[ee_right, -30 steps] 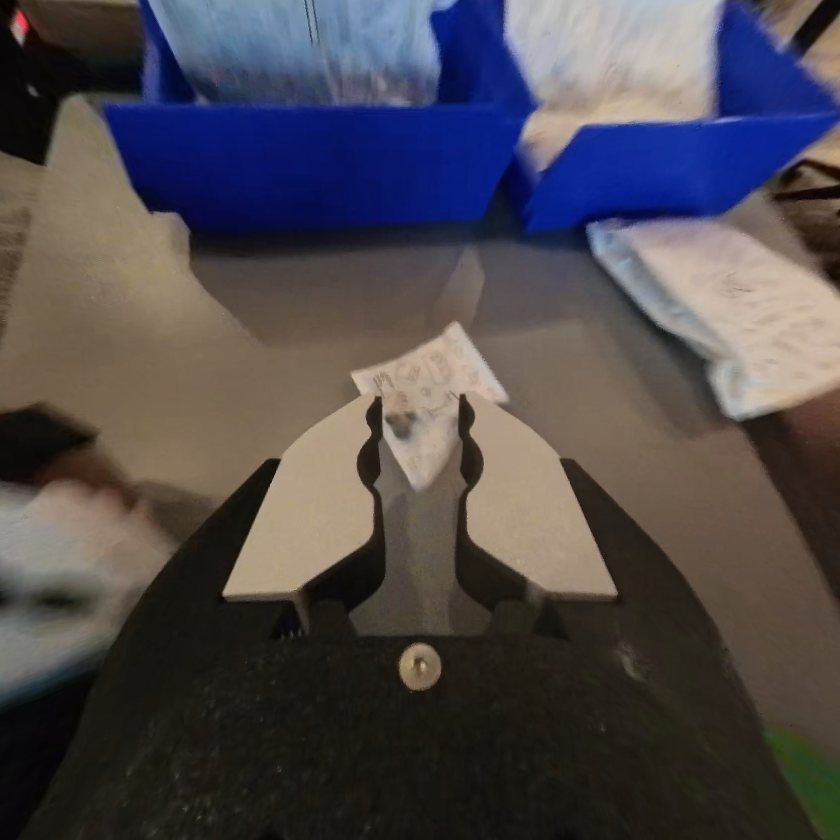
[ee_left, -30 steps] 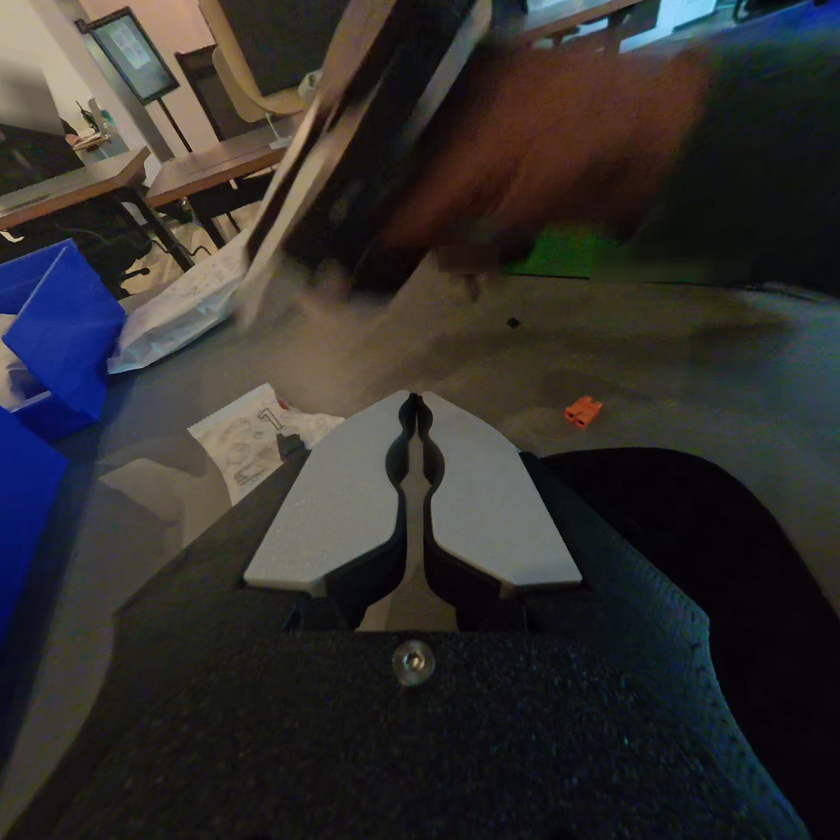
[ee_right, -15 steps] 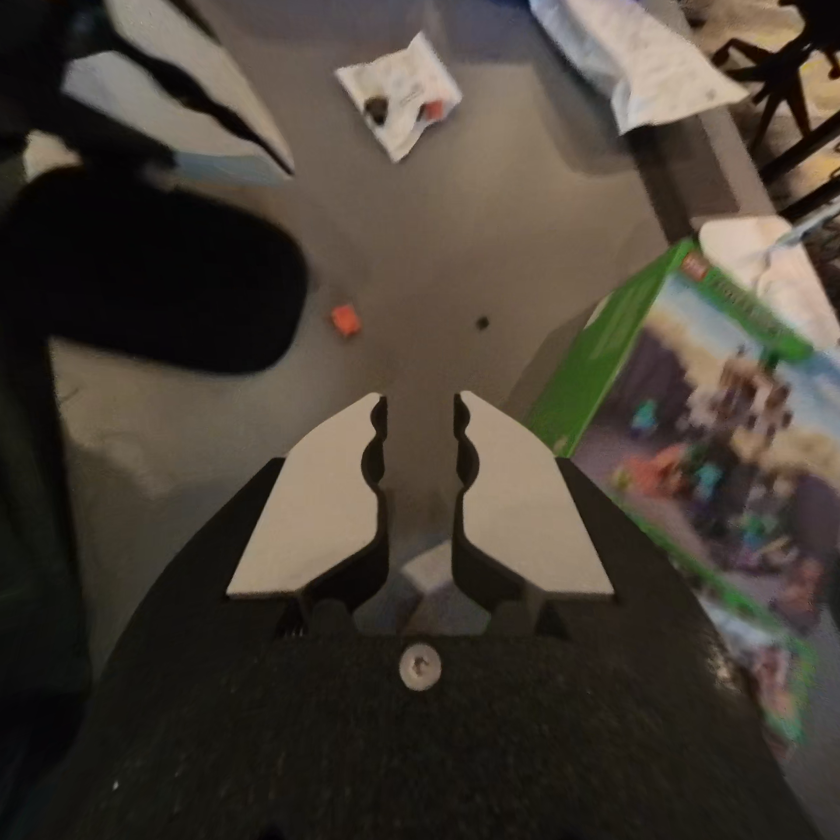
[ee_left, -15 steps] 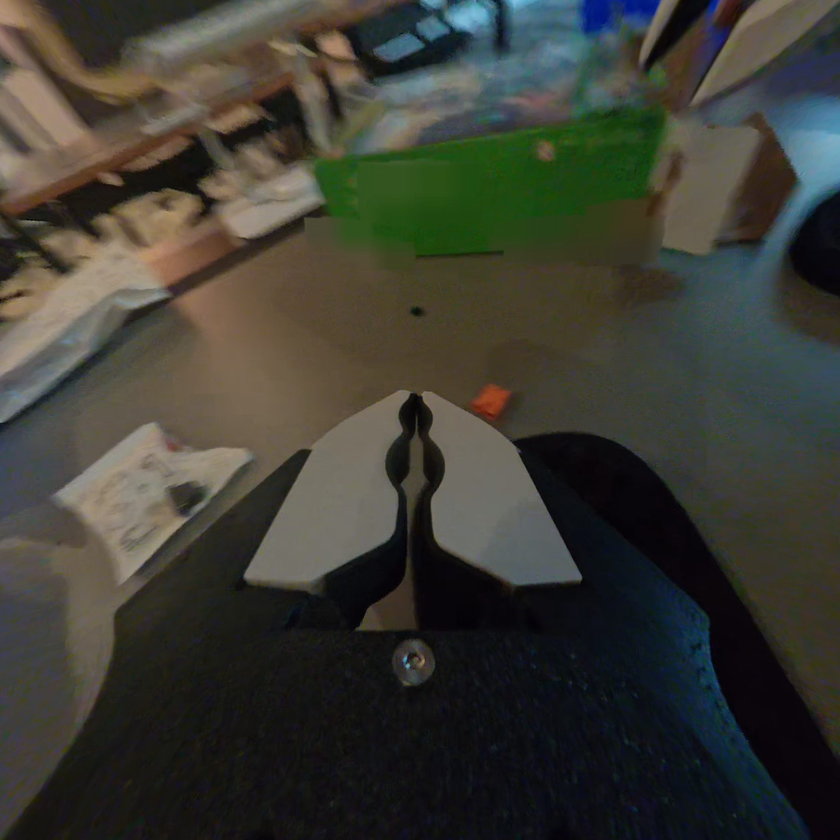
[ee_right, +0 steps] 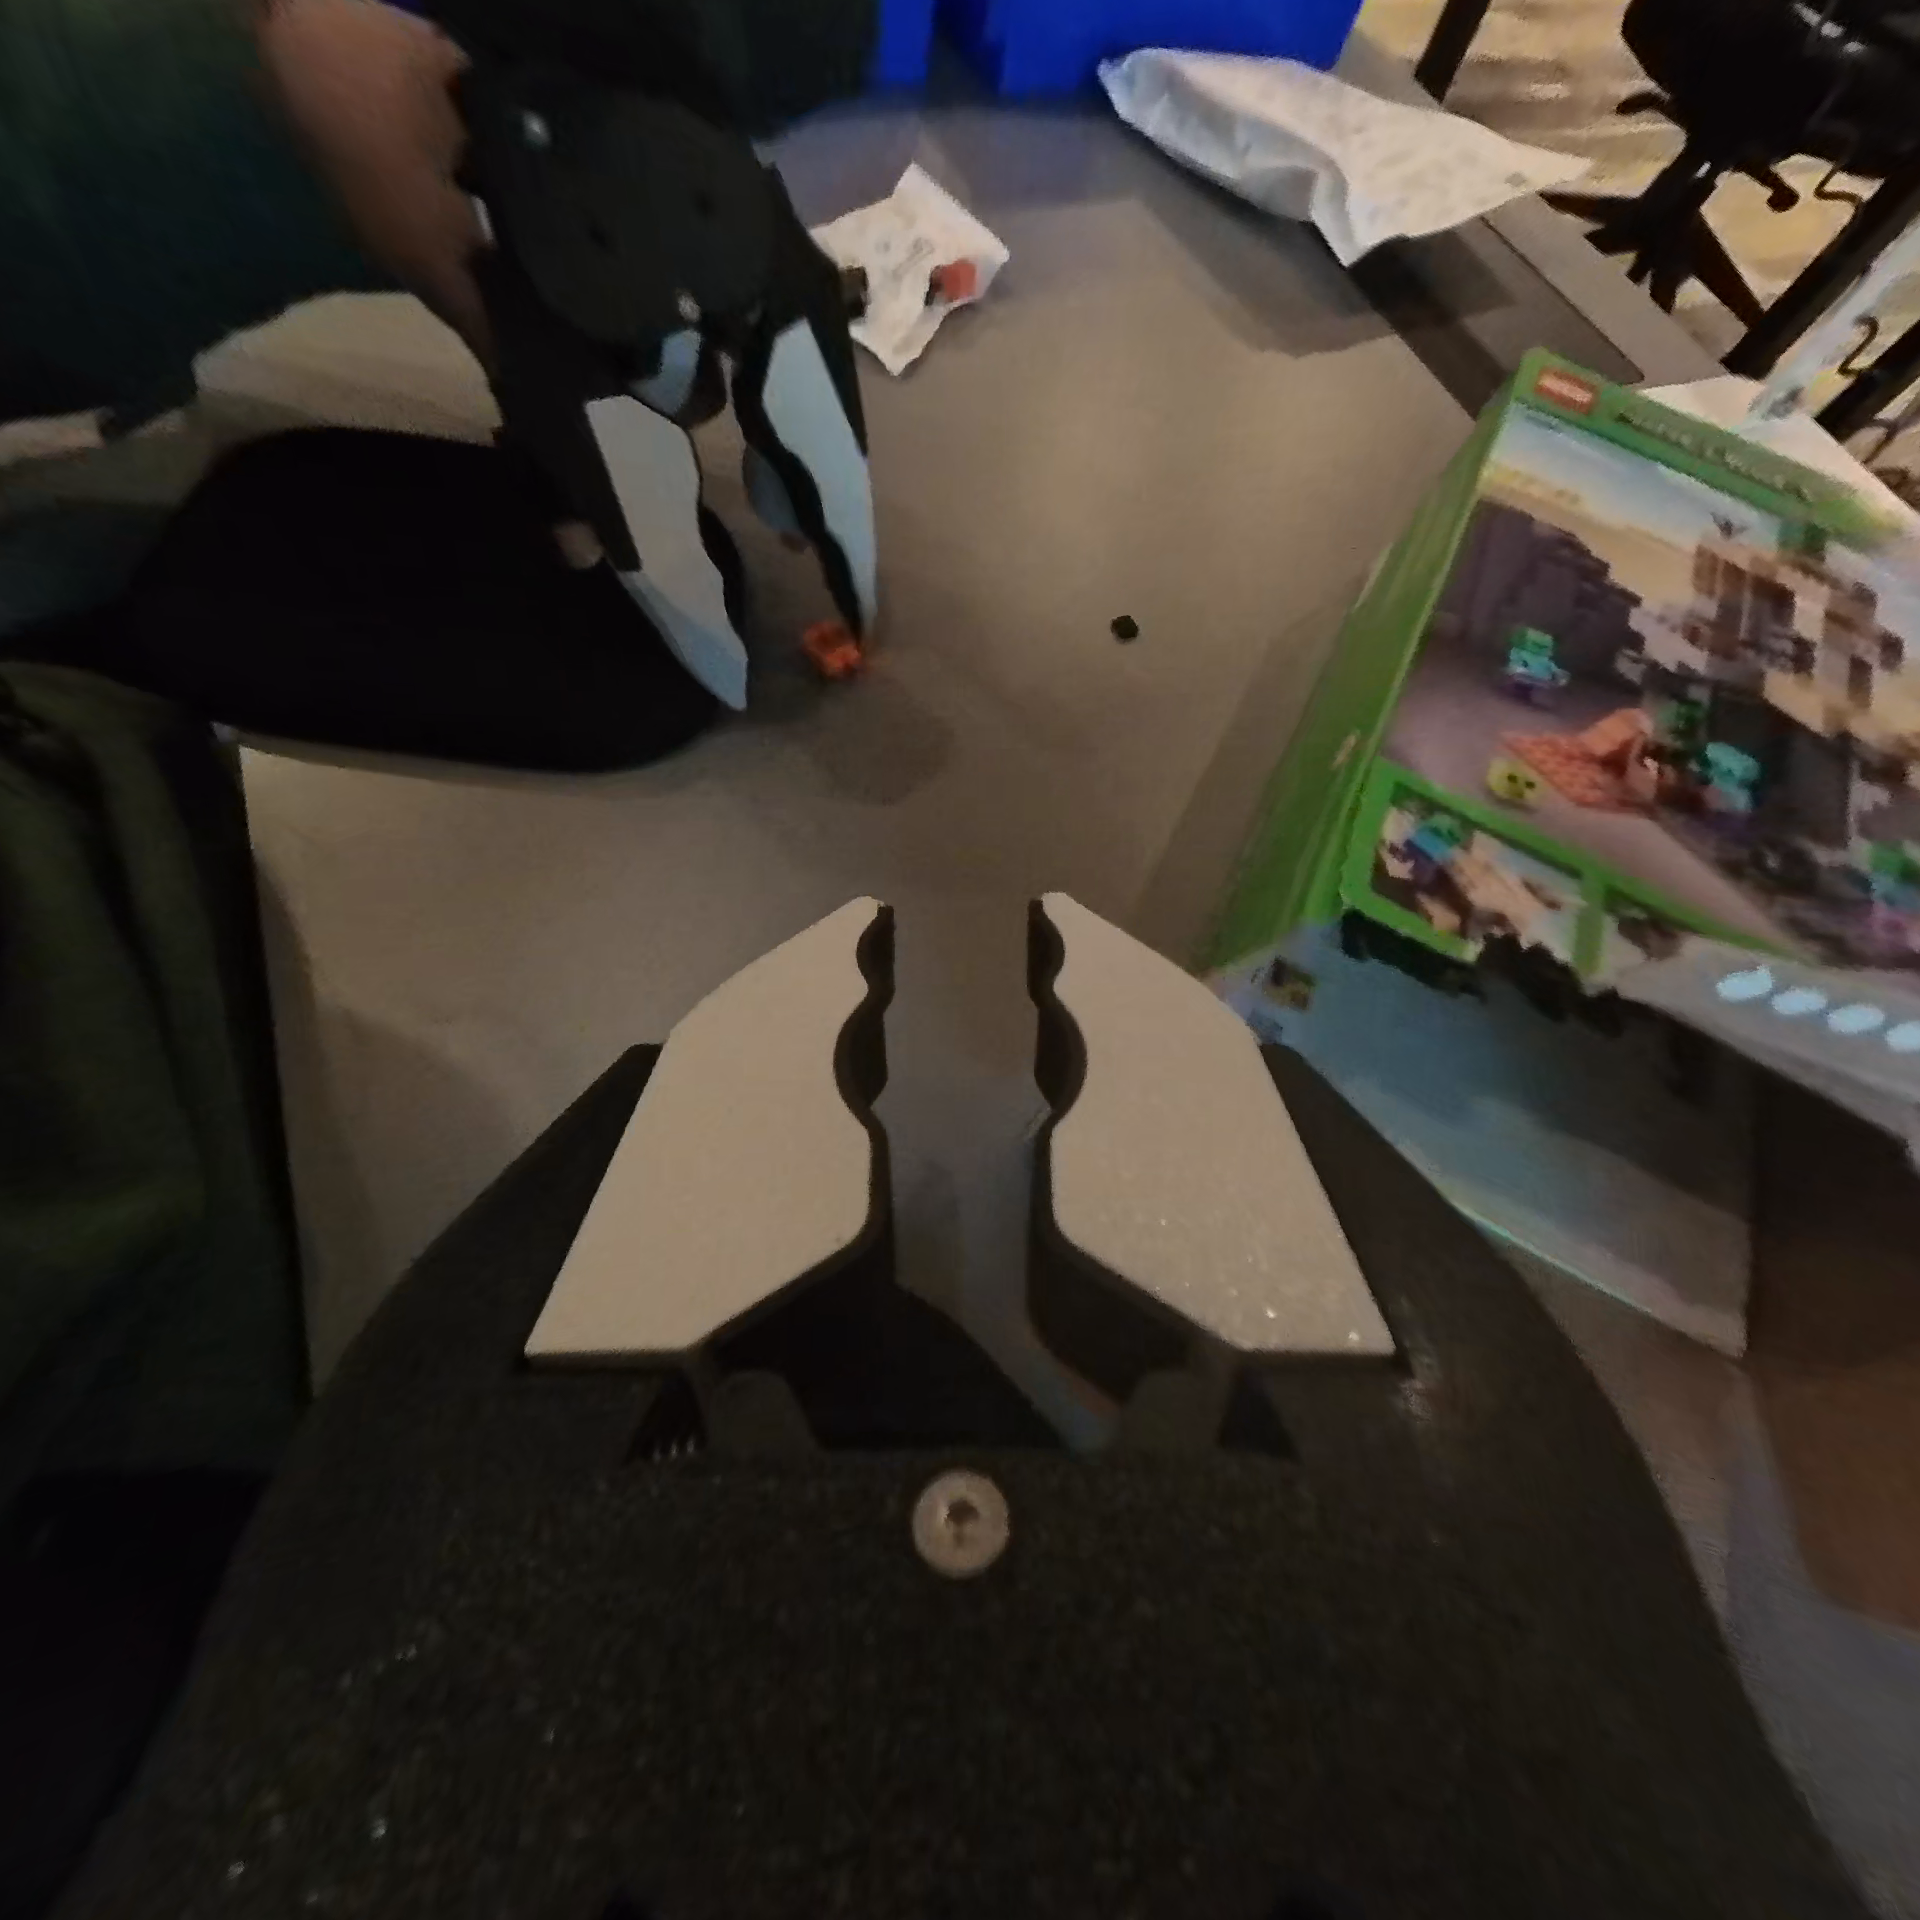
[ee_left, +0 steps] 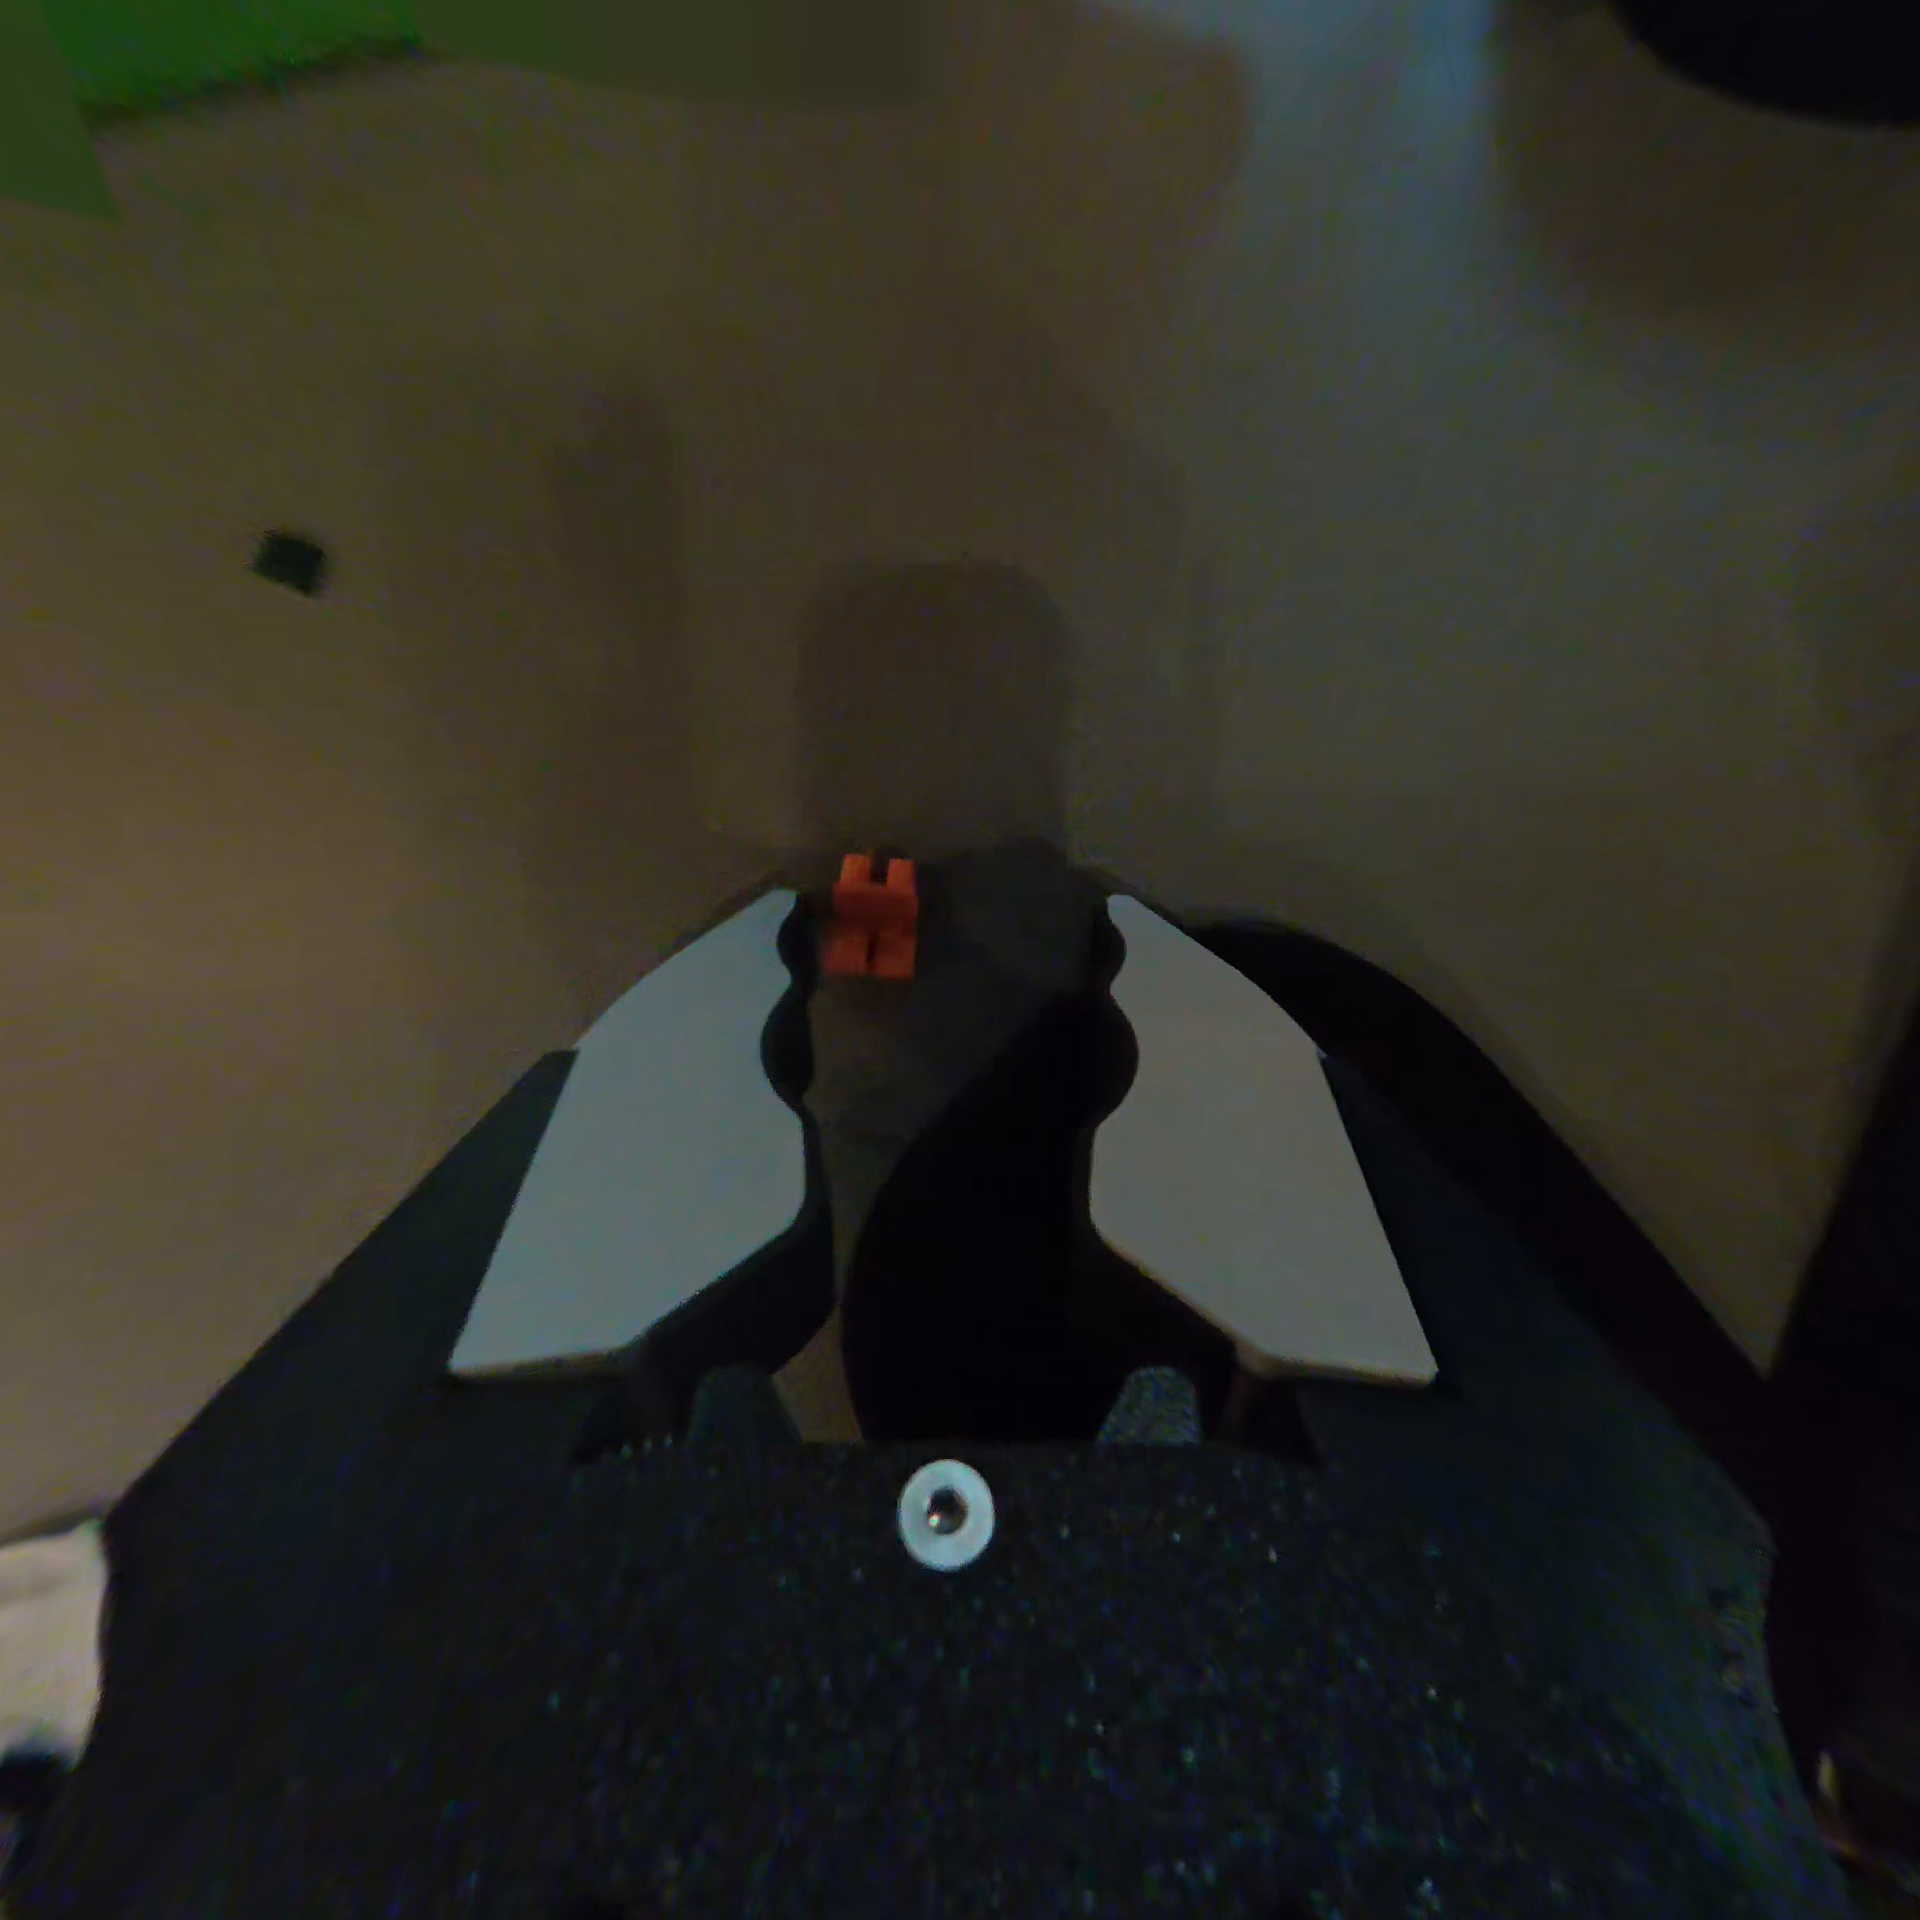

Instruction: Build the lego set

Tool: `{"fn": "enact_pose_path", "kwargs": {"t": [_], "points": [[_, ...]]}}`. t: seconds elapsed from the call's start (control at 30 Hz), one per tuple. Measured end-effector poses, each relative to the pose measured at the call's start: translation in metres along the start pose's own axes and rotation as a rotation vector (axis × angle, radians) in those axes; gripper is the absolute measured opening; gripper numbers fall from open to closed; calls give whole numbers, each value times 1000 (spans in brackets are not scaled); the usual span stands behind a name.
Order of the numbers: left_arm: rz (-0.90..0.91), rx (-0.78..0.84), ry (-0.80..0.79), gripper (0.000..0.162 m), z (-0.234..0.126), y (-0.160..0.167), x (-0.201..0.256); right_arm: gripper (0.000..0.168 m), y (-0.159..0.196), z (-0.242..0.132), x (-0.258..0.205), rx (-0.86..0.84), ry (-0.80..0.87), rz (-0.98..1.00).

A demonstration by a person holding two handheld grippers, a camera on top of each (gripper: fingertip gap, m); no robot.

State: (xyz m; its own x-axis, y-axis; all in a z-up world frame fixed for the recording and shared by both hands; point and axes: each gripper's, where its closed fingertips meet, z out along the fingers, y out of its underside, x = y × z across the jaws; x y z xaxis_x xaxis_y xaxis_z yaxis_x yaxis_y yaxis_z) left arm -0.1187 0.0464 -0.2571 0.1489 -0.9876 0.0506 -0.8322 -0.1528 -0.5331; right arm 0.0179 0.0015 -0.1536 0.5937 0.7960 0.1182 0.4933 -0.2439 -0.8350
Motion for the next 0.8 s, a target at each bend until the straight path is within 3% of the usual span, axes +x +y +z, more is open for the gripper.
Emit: {"fn": "enact_pose_path", "kwargs": {"t": [0.2, 0.37, 0.5, 0.67, 0.8], "points": [[-56, 1, -39, 16, 1, -2, -18, 24, 7, -4, 5, 27, -4, 44], [34, -35, -172, 15, -5, 1, -29, 23, 6, -2, 7, 43, -2, 51], [-15, 51, -255, 15, -40, 4, -43, 23, 6, -1, 8, 50, -3, 55], [-202, 79, -422, 15, -101, 55, -94, 23, 10, 2, 11, 51, -9, 70], [-341, 78, -462, 15, -120, 100, -122, 23, 10, 6, 10, 51, -18, 72]]}}
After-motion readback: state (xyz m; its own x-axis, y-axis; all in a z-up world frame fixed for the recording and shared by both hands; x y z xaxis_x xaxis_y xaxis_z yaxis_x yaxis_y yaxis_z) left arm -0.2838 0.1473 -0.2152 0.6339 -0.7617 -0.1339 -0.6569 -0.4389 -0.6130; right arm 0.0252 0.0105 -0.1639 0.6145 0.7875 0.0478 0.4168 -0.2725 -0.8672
